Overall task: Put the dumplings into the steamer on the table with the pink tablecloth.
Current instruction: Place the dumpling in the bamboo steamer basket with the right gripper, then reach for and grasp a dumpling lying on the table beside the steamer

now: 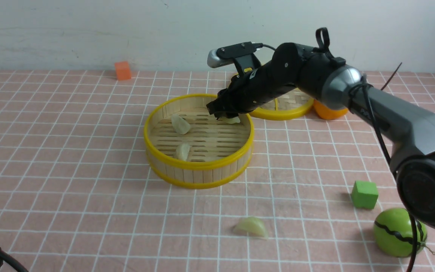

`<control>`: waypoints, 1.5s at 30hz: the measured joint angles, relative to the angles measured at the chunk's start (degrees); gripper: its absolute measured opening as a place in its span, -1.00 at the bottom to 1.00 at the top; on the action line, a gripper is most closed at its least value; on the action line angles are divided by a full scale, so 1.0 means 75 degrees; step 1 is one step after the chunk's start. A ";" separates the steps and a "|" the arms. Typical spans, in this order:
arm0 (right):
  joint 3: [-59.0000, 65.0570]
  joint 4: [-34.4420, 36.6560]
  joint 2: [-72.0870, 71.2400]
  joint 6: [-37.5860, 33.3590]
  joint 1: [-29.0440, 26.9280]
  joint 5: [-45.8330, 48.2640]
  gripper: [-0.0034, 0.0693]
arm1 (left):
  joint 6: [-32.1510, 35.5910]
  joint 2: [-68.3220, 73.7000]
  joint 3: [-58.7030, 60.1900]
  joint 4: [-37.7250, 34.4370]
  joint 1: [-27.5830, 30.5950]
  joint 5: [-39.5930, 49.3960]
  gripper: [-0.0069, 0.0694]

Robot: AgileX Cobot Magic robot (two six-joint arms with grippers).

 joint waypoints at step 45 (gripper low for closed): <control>0.0557 -0.1261 -0.2050 0.0364 -0.0140 0.4089 -0.26 | 0.0000 0.0000 0.0000 0.0062 0.0000 0.0001 -0.81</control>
